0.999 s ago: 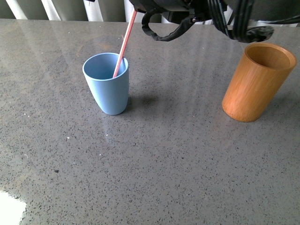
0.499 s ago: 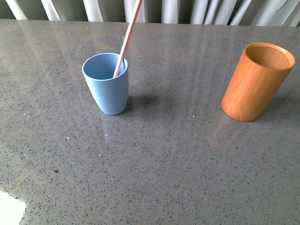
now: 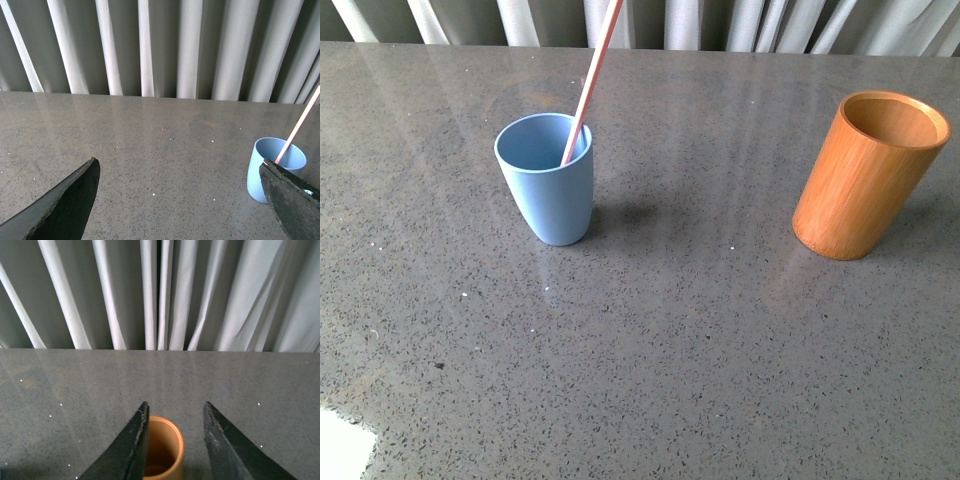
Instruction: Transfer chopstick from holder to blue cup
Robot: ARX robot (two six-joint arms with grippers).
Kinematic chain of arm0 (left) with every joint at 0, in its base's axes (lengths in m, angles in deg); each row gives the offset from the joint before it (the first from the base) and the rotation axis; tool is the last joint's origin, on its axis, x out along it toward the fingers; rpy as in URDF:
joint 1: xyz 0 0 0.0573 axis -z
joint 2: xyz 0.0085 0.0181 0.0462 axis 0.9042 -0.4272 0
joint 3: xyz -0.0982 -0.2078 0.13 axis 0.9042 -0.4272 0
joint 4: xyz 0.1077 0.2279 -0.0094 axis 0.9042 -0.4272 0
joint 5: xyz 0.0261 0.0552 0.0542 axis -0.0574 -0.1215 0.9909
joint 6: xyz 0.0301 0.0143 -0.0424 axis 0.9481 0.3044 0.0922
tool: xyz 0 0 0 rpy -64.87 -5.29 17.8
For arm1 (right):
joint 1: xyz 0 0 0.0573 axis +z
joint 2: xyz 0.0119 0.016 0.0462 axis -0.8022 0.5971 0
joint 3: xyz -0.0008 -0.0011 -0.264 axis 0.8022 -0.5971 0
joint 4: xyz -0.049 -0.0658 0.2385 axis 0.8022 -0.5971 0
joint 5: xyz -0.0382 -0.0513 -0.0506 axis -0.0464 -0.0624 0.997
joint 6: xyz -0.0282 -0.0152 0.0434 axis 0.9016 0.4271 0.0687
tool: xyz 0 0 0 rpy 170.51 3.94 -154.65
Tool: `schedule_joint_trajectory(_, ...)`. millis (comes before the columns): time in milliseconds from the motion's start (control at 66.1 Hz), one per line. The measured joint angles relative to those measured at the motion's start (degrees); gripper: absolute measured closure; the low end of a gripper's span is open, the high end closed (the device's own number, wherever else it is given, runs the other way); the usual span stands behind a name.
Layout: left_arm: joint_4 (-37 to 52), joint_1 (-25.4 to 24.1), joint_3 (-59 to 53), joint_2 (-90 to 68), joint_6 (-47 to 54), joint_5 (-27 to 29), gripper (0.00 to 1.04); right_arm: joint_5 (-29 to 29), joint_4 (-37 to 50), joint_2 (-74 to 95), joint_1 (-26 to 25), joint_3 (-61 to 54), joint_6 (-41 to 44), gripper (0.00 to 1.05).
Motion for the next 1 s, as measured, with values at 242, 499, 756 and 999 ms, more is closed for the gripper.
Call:
schedule_joint_trajectory(242, 0.00, 0.00, 0.00, 0.00, 0.00, 0.00, 0.09, -4.04, -0.33, -8.07, -4.09, -7.76, 0.70, 1.03)
schedule_joint_trajectory(499, 0.00, 0.00, 0.00, 0.00, 0.00, 0.00, 0.09, -6.80, -3.34, -15.93, -7.06, -12.79, 0.72, 1.03)
schedule_joint_trajectory(756, 0.00, 0.00, 0.00, 0.00, 0.00, 0.02, 0.09, -12.33, -9.16, -25.35, -12.90, -16.39, 0.74, 1.03)
schedule_joint_trajectory(999, 0.00, 0.00, 0.00, 0.00, 0.00, 0.00, 0.09, -12.66, -10.73, -30.40, -12.94, -18.80, 0.74, 1.03)
